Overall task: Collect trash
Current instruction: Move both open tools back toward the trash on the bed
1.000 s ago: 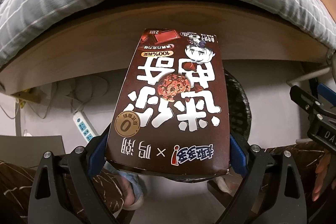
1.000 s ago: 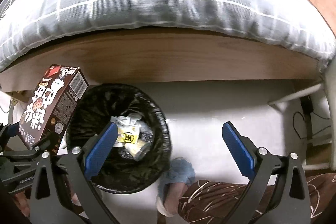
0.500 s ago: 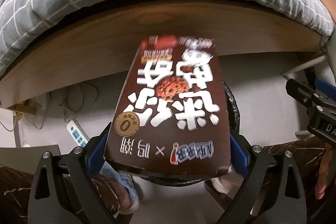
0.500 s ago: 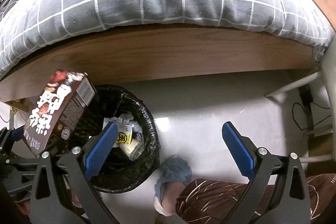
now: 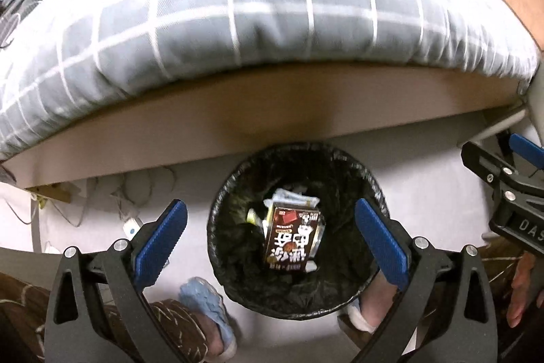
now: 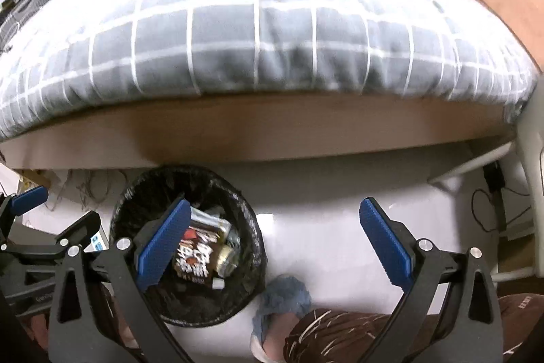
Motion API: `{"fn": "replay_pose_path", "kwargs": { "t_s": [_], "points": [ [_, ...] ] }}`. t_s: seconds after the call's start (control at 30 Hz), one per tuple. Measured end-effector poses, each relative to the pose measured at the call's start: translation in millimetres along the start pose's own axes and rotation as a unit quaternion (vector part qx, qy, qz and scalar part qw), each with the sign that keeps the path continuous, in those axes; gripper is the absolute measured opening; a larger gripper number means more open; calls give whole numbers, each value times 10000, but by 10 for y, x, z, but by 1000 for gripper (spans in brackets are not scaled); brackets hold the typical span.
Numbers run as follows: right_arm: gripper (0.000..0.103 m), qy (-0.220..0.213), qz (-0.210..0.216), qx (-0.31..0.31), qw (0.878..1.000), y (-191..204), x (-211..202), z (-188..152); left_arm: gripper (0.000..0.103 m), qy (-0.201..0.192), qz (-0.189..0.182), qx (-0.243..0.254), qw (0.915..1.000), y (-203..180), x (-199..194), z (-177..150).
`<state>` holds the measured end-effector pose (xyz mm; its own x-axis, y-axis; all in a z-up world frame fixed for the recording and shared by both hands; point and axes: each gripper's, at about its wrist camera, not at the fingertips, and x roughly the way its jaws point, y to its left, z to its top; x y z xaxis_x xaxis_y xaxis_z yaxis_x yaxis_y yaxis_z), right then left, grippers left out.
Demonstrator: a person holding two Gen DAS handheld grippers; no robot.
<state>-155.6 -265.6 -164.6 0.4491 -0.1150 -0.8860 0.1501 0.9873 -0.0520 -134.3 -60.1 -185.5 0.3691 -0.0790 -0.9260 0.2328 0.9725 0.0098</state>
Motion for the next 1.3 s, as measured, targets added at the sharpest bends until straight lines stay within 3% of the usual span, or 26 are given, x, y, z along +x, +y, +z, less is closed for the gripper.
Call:
{"fn": "replay_pose_path", "kwargs": {
  "t_s": [0.4, 0.63, 1.3],
  "points": [
    [95, -1067, 133, -141, 9941, 107, -643, 516, 97, -863, 183, -71, 9961, 143, -606, 404],
    [95, -1425, 346, -42, 9892, 157, -853, 885, 97, -1255, 252, -184, 9916, 320, -836, 741],
    [95, -1500, 695, -339, 9857, 805, -485, 1854, 97, -1481, 432, -523, 9866, 926, -622, 1563]
  ]
}}
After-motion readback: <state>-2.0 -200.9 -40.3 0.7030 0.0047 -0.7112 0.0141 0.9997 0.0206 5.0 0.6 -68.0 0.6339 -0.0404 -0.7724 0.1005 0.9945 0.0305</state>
